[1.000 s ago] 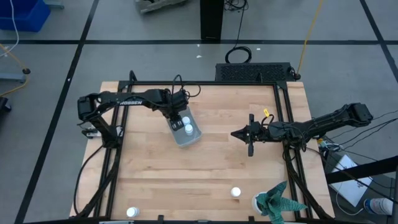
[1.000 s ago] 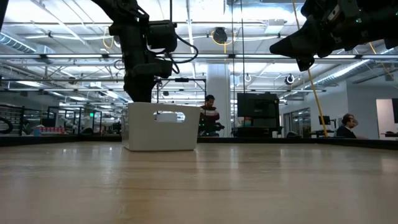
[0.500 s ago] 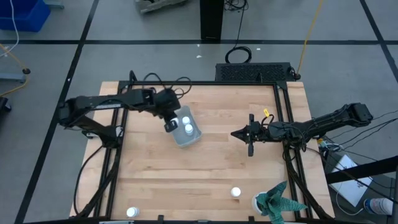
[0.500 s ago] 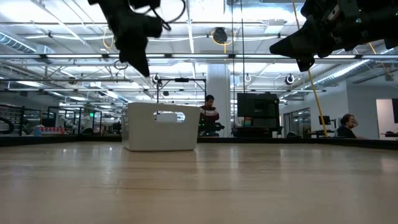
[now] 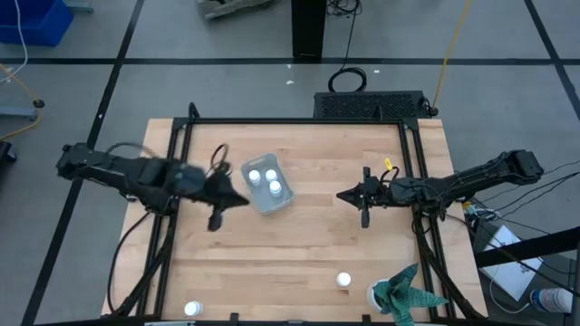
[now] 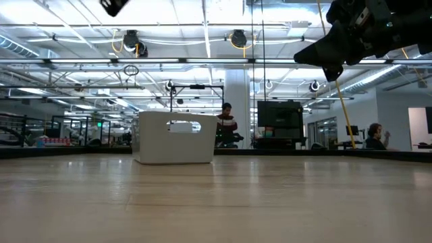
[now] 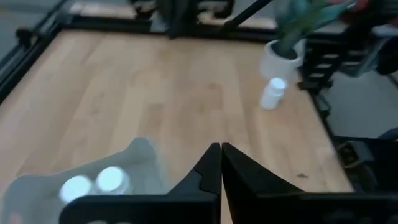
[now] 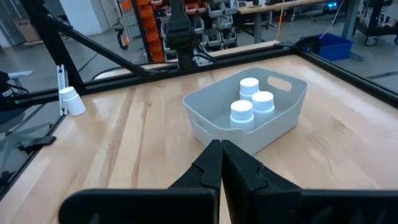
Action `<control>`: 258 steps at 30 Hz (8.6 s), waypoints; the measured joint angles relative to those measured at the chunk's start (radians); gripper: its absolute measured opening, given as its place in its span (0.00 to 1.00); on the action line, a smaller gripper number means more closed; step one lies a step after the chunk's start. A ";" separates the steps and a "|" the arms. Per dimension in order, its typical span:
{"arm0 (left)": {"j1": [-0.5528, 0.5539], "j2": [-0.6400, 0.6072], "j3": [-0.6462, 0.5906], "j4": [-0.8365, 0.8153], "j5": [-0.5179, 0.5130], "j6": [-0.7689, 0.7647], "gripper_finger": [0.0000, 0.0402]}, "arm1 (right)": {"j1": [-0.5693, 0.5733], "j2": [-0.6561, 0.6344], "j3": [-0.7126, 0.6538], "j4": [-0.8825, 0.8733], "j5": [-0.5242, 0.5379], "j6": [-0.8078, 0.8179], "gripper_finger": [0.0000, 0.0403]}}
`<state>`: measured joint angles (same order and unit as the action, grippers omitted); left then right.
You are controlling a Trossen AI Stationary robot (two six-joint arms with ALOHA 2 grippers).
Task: Pick and place pill bottles into a basket
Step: Put the white pill bottle into the gray bin
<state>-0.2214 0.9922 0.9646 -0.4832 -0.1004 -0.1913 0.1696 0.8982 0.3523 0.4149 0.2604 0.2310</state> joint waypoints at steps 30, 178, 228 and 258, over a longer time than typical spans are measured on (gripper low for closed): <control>-0.473 -0.261 -0.632 0.541 -0.389 -0.050 0.01 | 0.016 0.000 -0.209 0.297 0.000 0.090 0.00; -0.456 -0.914 -0.851 0.312 -0.485 0.129 0.12 | 0.518 0.872 0.900 -1.009 -0.230 0.985 0.51; -0.456 -0.914 -0.851 0.301 -0.485 0.123 0.02 | 0.289 0.813 0.899 -0.807 -0.130 0.423 0.37; -0.456 -0.914 -0.851 0.297 -0.520 0.118 0.09 | 0.022 0.660 0.900 -0.412 -0.015 -0.154 0.37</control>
<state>-0.6773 0.0784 0.1139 -0.1861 -0.6200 -0.0738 0.1916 1.5583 1.2518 0.0028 0.2455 0.0773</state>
